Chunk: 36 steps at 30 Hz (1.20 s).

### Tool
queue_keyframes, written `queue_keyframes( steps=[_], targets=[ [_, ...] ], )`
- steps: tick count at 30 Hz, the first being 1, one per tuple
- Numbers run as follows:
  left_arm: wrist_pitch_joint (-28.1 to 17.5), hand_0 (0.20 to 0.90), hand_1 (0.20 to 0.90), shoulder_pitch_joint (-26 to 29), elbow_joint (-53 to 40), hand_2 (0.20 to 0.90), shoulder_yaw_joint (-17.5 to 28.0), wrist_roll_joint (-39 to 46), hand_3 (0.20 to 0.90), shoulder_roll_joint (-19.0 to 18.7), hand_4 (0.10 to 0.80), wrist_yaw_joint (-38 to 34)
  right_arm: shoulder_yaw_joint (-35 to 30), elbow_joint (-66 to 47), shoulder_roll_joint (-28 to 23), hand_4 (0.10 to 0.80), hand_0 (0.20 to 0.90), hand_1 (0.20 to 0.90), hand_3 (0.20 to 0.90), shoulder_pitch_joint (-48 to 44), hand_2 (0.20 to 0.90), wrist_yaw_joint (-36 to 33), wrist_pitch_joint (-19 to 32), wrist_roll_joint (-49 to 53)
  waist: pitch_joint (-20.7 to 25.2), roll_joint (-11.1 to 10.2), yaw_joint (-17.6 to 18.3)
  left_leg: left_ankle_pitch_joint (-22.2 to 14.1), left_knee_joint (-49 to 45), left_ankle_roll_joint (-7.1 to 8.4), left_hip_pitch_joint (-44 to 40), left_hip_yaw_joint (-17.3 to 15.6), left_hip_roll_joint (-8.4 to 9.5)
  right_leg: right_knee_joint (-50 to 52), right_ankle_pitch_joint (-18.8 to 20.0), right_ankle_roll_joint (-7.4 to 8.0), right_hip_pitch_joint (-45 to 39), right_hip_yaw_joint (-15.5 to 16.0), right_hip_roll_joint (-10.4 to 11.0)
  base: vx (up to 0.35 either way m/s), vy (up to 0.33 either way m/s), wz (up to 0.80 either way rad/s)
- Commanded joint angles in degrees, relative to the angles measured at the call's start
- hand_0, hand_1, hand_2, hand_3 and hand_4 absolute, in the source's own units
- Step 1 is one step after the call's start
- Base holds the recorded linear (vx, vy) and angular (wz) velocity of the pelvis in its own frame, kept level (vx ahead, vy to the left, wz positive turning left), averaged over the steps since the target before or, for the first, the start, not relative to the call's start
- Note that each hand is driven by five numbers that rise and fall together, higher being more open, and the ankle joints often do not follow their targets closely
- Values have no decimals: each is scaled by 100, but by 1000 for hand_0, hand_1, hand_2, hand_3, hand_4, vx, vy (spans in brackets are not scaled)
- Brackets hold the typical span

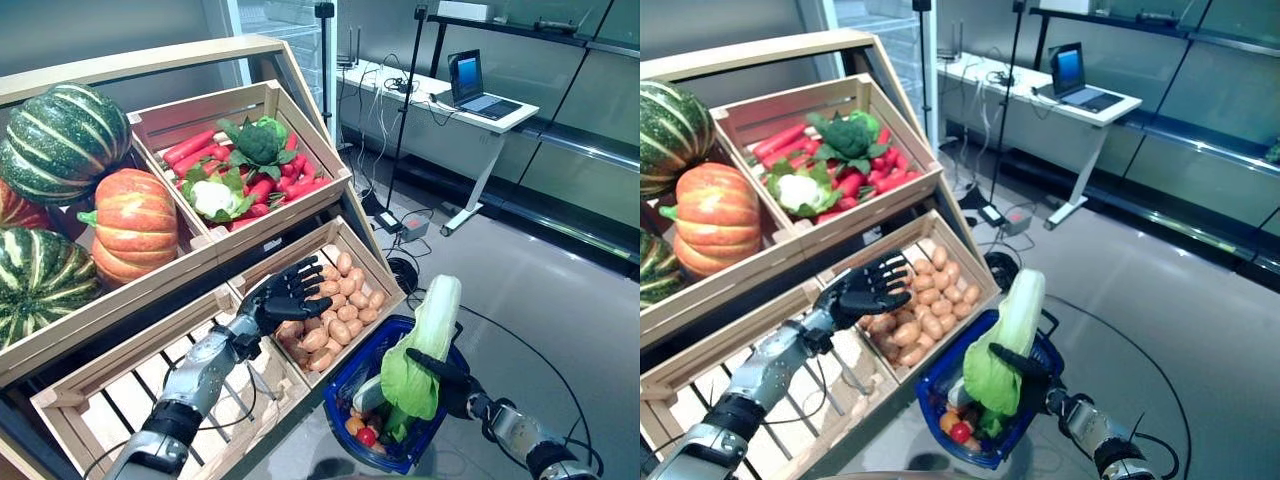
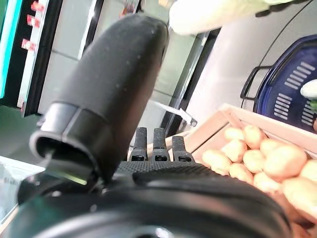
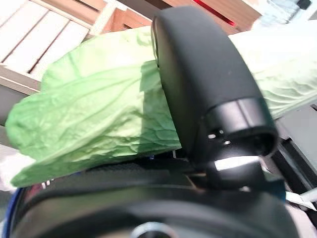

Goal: Put vegetables into the basket

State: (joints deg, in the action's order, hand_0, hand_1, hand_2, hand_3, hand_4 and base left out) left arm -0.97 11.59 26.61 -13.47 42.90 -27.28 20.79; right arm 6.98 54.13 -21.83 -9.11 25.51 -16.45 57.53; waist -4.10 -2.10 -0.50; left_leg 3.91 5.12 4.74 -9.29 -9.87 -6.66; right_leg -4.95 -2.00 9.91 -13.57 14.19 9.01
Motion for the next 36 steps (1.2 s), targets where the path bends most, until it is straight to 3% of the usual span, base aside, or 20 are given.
queue_keyframes(
  steps=[1,7,11,13,19,29,31,32,33,36],
  targets=[
    [-948,900,900,461,142,900,410,-152,900,214,800,-231,-541,133,-81,400,300,300,300,-719,300,-255,728,514,18,129,-157,-309,-12,70,-69,113,-164,-5,506,-253,248,55,142,44,-42,0],
    [-753,900,900,-153,-38,900,120,8,900,730,800,-312,-621,333,225,400,300,300,300,-849,300,-1117,1136,411,-193,120,-338,-266,-12,33,-179,60,-171,78,499,-327,192,117,114,34,-28,0],
    [-833,900,900,49,74,900,-142,313,900,823,800,-353,-556,603,228,400,300,300,300,-1473,300,-1553,1392,524,-692,154,-458,-360,-795,77,372,171,-187,910,266,-410,694,121,205,-213,-31,-2],
    [-1024,900,900,463,214,900,-332,479,900,824,800,-425,-473,892,97,400,300,300,300,-2118,300,-1729,1488,567,-1220,208,-486,-526,-1578,128,1027,293,-249,1617,65,-457,1234,127,341,-395,-32,1],
    [-1309,900,900,924,92,900,-588,609,900,712,800,-621,-420,989,-228,400,300,300,300,-2793,300,-1793,1668,582,-1933,330,-455,-1058,-3142,65,2280,424,-301,3191,-383,-517,2404,41,726,-231,24,7],
    [-1566,900,900,1241,-57,900,-733,910,900,652,800,-775,-493,1354,-716,400,300,300,300,-3290,300,-1635,1718,717,-2390,460,-395,-1985,-5180,-112,3839,597,-304,5346,-1104,-630,4162,-254,1164,-137,31,10],
    [-1585,900,900,1244,-85,900,-756,956,900,620,800,-740,-481,1377,-799,400,300,300,300,-3360,300,-1609,1737,691,-2435,494,-393,-2265,-5518,-88,3996,666,-298,5674,-1325,-591,4374,-350,1189,-55,-2,5],
    [-1586,900,900,1266,-121,900,-780,957,900,609,800,-748,-467,1383,-852,400,300,300,300,-3437,300,-1629,1729,682,-2470,511,-381,-2192,-5634,-131,4166,671,-299,5766,-1247,-661,4566,-369,1209,7,-7,6],
    [-1606,900,900,1268,-138,900,-815,972,900,599,800,-754,-449,1388,-889,400,300,300,300,-3488,300,-1657,1740,693,-2485,533,-376,-2409,-5818,-100,4207,715,-310,5958,-1432,-615,4644,-447,1202,-67,-2,7],
    [-1668,900,900,1307,-171,900,-878,1021,900,576,800,-784,-436,1427,-999,400,300,300,300,-3616,300,-1788,1700,715,-2506,570,-360,-2530,-6077,-117,4413,763,-306,6206,-1527,-639,4908,-538,1212,-29,-3,5]
  ],
)
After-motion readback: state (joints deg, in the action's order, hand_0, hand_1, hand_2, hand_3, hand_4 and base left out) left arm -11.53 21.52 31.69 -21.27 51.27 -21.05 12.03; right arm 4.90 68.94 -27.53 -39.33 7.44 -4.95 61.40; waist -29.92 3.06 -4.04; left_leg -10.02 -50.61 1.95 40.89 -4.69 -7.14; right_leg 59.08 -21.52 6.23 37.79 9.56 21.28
